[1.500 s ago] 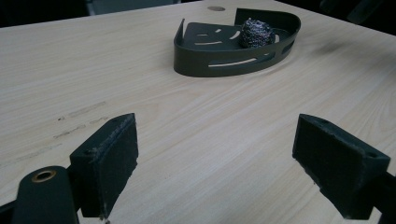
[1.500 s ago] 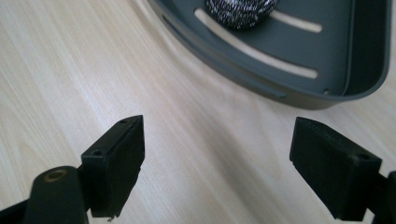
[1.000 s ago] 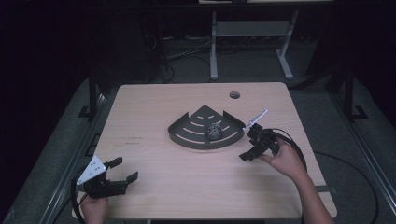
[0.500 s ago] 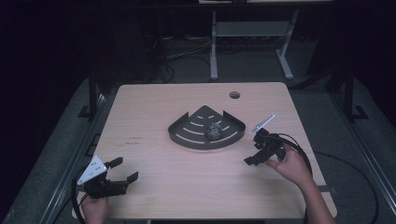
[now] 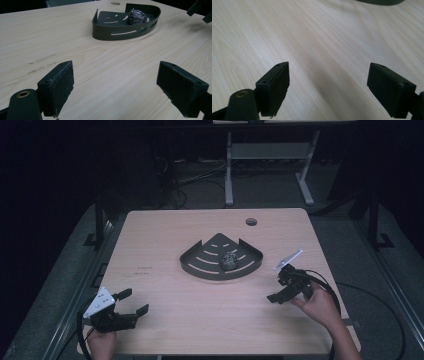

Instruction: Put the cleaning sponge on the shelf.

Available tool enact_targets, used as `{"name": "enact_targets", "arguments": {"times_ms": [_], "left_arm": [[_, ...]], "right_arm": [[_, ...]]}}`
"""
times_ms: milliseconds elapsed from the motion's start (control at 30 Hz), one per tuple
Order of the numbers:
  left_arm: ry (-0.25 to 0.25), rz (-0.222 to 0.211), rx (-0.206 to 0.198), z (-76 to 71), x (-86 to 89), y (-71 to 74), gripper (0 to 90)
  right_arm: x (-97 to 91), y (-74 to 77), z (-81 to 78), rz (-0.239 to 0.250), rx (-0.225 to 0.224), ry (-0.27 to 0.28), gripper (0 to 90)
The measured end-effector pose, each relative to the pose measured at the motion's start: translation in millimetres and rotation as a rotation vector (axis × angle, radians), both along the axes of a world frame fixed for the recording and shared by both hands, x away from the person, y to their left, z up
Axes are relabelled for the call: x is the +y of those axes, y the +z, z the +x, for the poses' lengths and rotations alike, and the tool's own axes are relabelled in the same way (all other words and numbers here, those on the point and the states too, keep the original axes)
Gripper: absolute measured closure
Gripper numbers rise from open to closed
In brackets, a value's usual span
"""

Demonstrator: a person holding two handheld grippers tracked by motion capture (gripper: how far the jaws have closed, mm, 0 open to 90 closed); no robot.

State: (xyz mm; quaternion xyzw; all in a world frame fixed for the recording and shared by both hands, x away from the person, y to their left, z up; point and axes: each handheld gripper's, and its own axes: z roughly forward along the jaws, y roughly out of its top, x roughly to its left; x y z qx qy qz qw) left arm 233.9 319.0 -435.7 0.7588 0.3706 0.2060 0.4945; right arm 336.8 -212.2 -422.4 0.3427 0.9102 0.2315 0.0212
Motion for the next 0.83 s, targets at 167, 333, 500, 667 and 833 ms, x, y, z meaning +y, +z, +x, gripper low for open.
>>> {"name": "enact_targets", "arguments": {"times_ms": [167, 333, 500, 667, 833], "left_arm": [[0.001, 0.001, 0.000, 0.1, -0.7, -0.1, 13.7], [0.000, 0.003, -0.002, 0.3, -0.2, -0.1, 13.7], [-0.001, 0.003, 0.000, 0.4, -0.8, -0.2, 13.7], [-0.002, 0.005, -0.001, 0.6, -1.2, -0.4, 13.7], [-0.002, 0.005, -0.002, 1.4, -1.8, -0.8, 13.7]], "right_arm": [[-5.2, -0.9, -6.6, 0.011, -0.008, -0.003, 17.7], [-8.3, -1.5, -14.6, 0.010, -0.016, -0.002, 17.7], [-11.9, -2.9, -22.1, 0.020, -0.018, -0.011, 17.7], [-15.4, -5.7, -30.0, 0.028, -0.028, -0.021, 17.6], [-18.1, -8.0, -42.7, 0.045, -0.041, -0.029, 16.6]]}}
